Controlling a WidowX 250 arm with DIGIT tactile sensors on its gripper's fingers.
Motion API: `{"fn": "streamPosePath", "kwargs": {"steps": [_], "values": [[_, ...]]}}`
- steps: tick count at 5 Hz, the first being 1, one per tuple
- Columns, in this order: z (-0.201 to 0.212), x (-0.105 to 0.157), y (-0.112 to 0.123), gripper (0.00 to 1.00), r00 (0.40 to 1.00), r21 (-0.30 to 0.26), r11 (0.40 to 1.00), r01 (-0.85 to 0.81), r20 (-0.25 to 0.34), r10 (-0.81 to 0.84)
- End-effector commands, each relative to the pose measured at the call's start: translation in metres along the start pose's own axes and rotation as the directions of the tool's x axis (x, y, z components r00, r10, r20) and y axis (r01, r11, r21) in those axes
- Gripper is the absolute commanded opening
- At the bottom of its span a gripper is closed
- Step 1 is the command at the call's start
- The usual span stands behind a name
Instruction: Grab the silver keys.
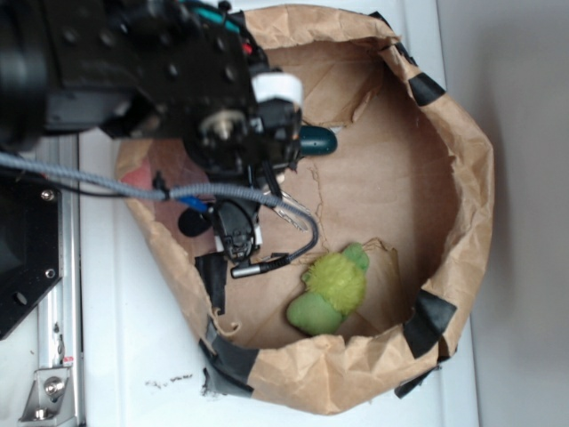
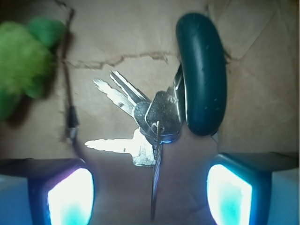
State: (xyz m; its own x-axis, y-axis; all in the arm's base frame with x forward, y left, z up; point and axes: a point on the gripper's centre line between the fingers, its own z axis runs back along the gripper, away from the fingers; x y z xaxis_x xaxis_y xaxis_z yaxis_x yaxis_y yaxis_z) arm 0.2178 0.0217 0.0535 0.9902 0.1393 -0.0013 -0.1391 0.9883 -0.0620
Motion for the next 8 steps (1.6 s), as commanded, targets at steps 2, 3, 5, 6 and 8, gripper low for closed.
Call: {"fn": "streamPosePath", "kwargs": {"steps": [2,3,5,6,8], "values": [[-0.002,-0.002,0.001,0.00,0.999,-0.001,1.000,0.017,0.040,-0.017],[-0.003,-0.004,0.002,0.00,0.999,0.004,1.000,0.019,0.036,-0.020],[-0.007,-0.007,0.004,0.00,0.999,0.011,1.000,0.012,0.042,-0.013],[-0.008,-0.008,0.005,0.00,0.999,0.013,1.000,0.012,0.050,-0.013],[0.001,-0.005,0.005,0.00,0.998,0.009,1.000,-0.002,0.067,0.002]]}}
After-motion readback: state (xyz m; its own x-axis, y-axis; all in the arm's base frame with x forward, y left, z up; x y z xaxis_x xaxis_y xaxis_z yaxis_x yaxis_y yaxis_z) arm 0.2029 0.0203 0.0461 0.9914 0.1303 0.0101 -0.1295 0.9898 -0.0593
